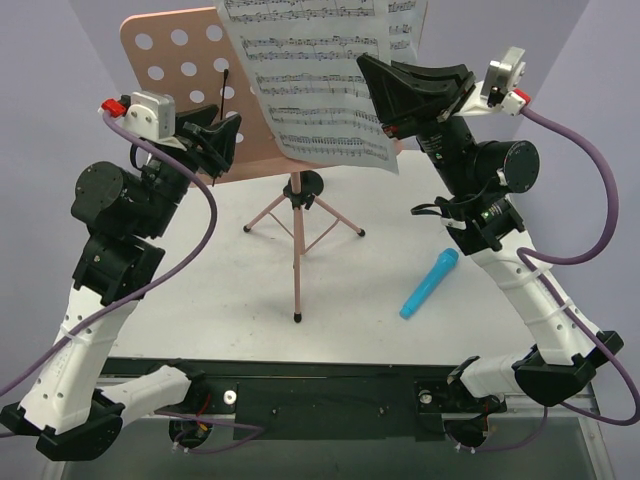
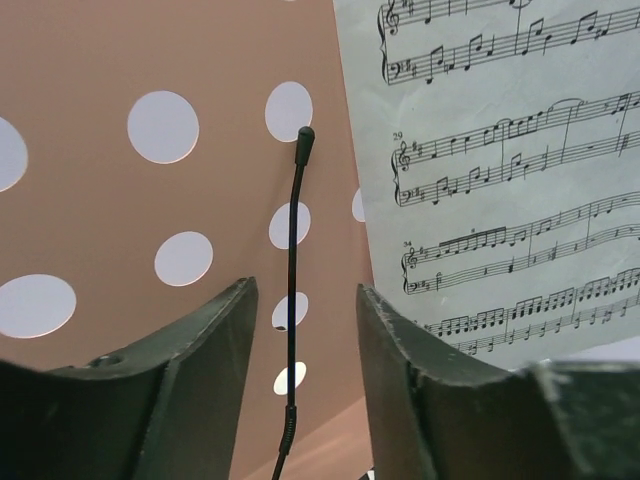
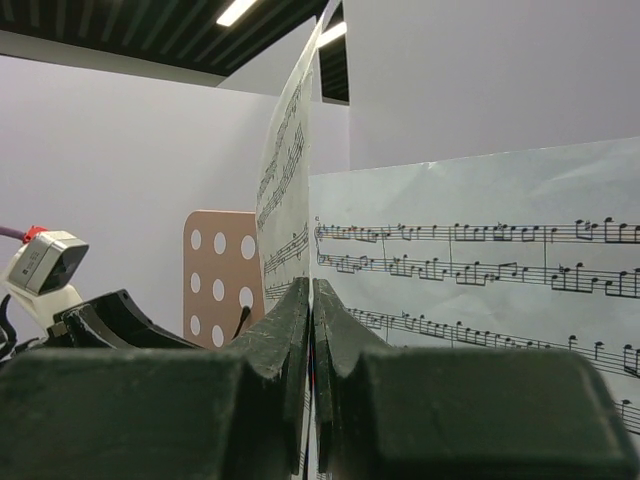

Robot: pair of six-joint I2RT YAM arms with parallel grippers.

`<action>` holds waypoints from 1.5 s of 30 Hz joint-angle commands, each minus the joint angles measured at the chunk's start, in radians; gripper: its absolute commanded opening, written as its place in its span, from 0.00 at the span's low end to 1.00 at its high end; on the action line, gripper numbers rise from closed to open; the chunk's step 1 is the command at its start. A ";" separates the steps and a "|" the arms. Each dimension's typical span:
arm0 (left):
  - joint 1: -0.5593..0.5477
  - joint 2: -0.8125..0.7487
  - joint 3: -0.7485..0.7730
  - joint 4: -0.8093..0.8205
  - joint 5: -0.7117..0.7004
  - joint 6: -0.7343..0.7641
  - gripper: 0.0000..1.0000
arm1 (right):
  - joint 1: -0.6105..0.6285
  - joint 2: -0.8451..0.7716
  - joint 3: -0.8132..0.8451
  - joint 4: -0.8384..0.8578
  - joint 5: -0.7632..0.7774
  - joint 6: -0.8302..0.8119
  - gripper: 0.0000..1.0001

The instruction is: Set up the instrument practice props

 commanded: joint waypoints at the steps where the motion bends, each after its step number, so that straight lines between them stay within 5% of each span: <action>1: 0.015 0.012 0.045 0.022 0.051 -0.041 0.51 | -0.008 0.002 0.009 0.114 0.015 0.003 0.00; 21: 0.025 -0.007 0.032 0.037 0.060 -0.054 0.08 | -0.014 0.027 -0.001 0.157 0.023 0.053 0.00; 29: 0.032 -0.034 0.002 0.088 0.100 -0.051 0.00 | -0.014 0.051 0.005 0.189 0.053 0.087 0.00; 45: 0.039 -0.091 -0.103 0.249 0.229 -0.080 0.00 | -0.013 0.111 0.036 0.238 0.069 0.164 0.00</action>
